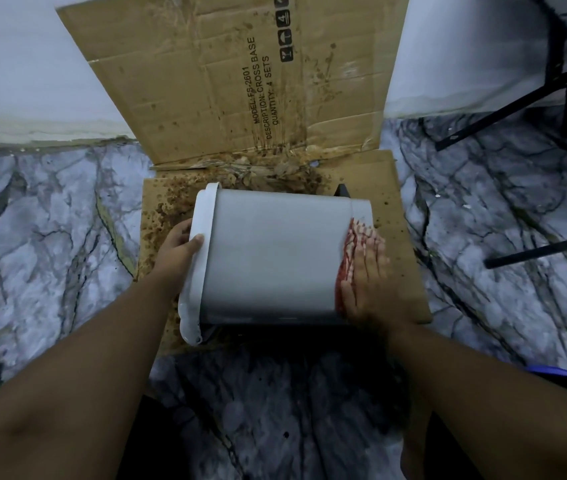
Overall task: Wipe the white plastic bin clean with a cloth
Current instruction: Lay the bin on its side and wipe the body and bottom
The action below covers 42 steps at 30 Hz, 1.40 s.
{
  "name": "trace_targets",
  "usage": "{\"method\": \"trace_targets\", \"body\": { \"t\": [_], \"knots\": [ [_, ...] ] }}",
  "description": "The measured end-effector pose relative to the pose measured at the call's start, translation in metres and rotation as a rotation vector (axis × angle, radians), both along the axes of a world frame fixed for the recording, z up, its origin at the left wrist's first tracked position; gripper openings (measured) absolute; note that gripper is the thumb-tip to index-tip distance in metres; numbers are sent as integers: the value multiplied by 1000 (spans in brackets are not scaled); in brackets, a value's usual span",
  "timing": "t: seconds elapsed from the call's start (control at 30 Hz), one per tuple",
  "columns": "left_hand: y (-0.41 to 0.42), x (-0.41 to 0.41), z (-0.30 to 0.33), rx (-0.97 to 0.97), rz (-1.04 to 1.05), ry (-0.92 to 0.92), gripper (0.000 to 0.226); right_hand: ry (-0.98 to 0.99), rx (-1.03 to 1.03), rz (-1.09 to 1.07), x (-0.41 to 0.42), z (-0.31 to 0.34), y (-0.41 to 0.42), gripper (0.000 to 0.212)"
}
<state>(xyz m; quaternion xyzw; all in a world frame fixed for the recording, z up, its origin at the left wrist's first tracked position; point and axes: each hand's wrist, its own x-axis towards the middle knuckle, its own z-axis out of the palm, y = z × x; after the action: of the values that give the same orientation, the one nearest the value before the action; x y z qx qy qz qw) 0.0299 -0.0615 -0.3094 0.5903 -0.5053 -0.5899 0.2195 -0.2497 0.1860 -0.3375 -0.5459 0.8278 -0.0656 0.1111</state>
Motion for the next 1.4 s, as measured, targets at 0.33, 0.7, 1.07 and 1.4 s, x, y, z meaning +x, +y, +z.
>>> {"method": "trace_targets", "body": {
  "t": [0.33, 0.7, 1.07, 1.4],
  "knots": [
    [-1, -1, -3, -38, -5, 7, 43, -28, -89, 25, 30, -7, 34, 67],
    [-2, 8, -13, -106, 48, -17, 51, 39, 7, 44, -33, 7, -77, 76],
    [-13, 10, -14, -38, 37, -24, 37, -42, 39, 285, 130, 19, -119, 74],
    [-19, 12, -14, 28, 35, 8, 37, 53, -33, 410, 112, 6, -72, 74]
  ]
}}
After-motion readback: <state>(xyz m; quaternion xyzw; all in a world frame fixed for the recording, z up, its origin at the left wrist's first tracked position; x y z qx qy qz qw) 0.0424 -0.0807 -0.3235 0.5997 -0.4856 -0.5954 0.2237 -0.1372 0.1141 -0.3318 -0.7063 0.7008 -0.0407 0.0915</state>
